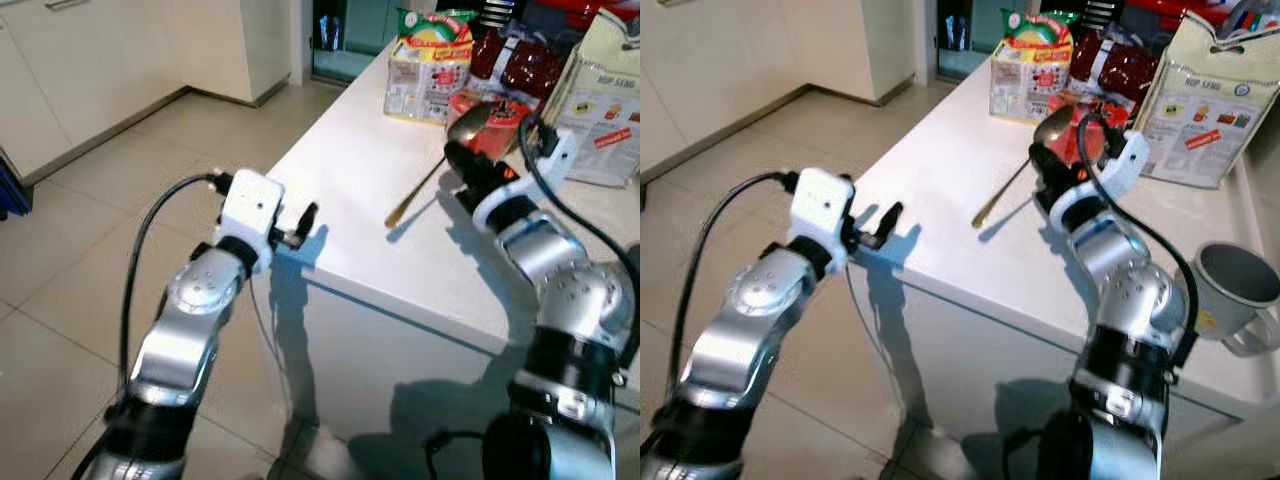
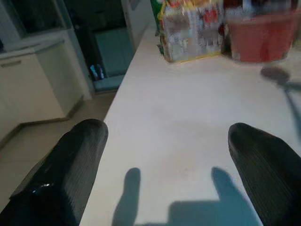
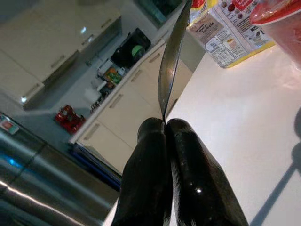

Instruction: Setting the table

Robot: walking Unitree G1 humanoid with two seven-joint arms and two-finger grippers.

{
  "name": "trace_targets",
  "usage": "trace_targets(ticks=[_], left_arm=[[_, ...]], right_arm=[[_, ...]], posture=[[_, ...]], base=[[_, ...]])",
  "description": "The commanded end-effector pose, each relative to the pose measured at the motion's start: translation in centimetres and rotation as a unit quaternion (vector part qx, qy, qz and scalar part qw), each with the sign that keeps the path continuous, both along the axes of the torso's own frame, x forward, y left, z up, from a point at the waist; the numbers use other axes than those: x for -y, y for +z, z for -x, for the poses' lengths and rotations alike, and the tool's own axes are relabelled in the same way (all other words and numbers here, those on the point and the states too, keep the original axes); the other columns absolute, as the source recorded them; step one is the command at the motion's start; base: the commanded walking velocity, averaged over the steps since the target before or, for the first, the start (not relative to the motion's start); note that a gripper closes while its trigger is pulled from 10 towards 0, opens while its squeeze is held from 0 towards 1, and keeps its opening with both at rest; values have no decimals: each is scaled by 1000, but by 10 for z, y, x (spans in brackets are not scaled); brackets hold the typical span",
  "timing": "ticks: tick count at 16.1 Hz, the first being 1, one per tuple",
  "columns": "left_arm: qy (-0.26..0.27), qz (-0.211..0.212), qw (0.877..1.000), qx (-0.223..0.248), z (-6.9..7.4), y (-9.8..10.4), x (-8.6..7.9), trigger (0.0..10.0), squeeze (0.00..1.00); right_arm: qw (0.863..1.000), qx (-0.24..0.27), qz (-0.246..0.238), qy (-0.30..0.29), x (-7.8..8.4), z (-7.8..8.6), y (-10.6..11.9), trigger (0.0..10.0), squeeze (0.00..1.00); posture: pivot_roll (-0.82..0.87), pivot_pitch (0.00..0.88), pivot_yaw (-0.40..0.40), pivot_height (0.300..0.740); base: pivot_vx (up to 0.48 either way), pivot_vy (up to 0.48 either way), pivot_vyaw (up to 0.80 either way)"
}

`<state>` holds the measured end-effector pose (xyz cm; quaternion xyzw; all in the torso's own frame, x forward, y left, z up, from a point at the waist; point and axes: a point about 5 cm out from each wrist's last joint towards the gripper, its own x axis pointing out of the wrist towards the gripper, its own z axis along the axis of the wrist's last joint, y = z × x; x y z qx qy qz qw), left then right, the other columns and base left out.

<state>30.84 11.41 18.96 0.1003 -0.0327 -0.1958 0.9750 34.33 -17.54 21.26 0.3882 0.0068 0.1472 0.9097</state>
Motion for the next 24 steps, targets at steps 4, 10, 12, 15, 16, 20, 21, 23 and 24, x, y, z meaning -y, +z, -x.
trace_targets(ticks=[4, 10, 12, 15, 16, 20, 21, 23, 24], left_arm=[[-71, 151, 986, 8, -11, 29, -1, 10000, 1000], [-176, 175, 968, 19, -29, 58, 9, 10000, 1000], [-221, 225, 949, 12, -34, 65, 12, 10000, 1000], [-239, 165, 957, 17, -44, 68, 10, 10000, 0], [-262, 169, 950, 15, -46, 71, 12, 10000, 0], [-329, 218, 919, -14, -50, 76, 18, 10000, 0], [-342, 217, 914, -22, -50, 74, 18, 10000, 0], [-365, 243, 898, -31, -50, 78, 16, 10000, 0], [-376, 253, 890, -39, -50, 80, 15, 10000, 0]], right_arm=[[999, 35, -30, 10, 2, -10, 9, 0, 0], [994, 96, -37, 35, -4, -16, 35, 0, 0], [993, 106, -40, 43, -6, -16, 38, 0, 0], [992, 107, -37, 46, -6, -15, 36, 0, 0], [992, 111, -38, 47, -6, -14, 37, 0, 0], [989, 129, -42, 53, -5, -13, 44, 0, 0], [989, 130, -43, 55, -6, -12, 45, 0, 0], [987, 137, -48, 62, -9, -10, 48, 0, 0], [986, 141, -52, 70, -12, -8, 49, 0, 0]], posture=[[16, 0, -13, 740], [-1, 0, -13, 740], [-4, 0, -14, 740], [-10, 0, -6, 740], [-13, 0, -4, 740], [-20, 0, 6, 740], [-20, 0, 14, 740], [-12, 0, 22, 740], [-7, 0, 24, 740]], base=[[0, 0, 0], [0, 0, 0], [0, 0, 0], [0, 0, 0], [0, 0, 0], [0, 0, 0], [0, 0, 0], [0, 0, 0], [0, 0, 0]])
